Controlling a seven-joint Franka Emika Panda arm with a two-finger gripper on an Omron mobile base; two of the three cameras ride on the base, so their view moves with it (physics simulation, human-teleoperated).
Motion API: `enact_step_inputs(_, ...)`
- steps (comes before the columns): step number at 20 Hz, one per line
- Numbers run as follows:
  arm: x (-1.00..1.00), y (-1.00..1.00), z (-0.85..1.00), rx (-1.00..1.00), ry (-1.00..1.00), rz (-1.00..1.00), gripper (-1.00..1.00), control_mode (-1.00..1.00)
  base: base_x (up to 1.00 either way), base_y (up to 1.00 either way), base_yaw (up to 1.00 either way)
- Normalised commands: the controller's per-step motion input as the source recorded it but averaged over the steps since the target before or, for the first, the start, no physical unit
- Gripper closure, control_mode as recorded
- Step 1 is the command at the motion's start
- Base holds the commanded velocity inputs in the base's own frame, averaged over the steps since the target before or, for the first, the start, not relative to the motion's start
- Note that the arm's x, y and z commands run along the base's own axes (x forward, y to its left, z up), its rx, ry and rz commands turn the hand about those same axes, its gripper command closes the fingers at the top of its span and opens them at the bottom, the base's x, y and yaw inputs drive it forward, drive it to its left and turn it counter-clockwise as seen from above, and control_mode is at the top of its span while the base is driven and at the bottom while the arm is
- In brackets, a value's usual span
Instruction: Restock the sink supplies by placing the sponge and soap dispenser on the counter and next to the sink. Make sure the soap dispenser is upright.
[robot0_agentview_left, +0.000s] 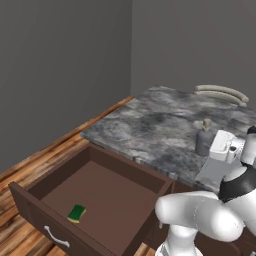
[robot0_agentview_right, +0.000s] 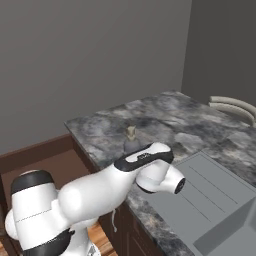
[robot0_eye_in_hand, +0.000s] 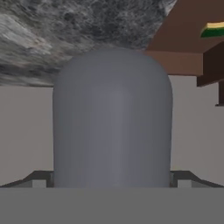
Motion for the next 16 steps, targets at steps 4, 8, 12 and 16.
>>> enact_step_inputs(4, 0.01, -0.18, -0.12, 0.00, 0.01, 0.03, 1.00, -1.00, 0.00, 0.00, 0.00)
enact_step_inputs(8, 0.18, -0.03, -0.30, 0.00, 0.06, 0.04, 1.00, -1.00, 0.00, 0.00, 0.00)
enact_step_inputs(12, 0.22, -0.01, -0.34, 0.01, 0.04, 0.04, 1.00, -1.00, 0.00, 0.00, 0.00)
enact_step_inputs(16, 0.13, -0.10, -0.31, 0.04, 0.03, 0.06, 1.00, -1.00, 0.00, 0.00, 0.00)
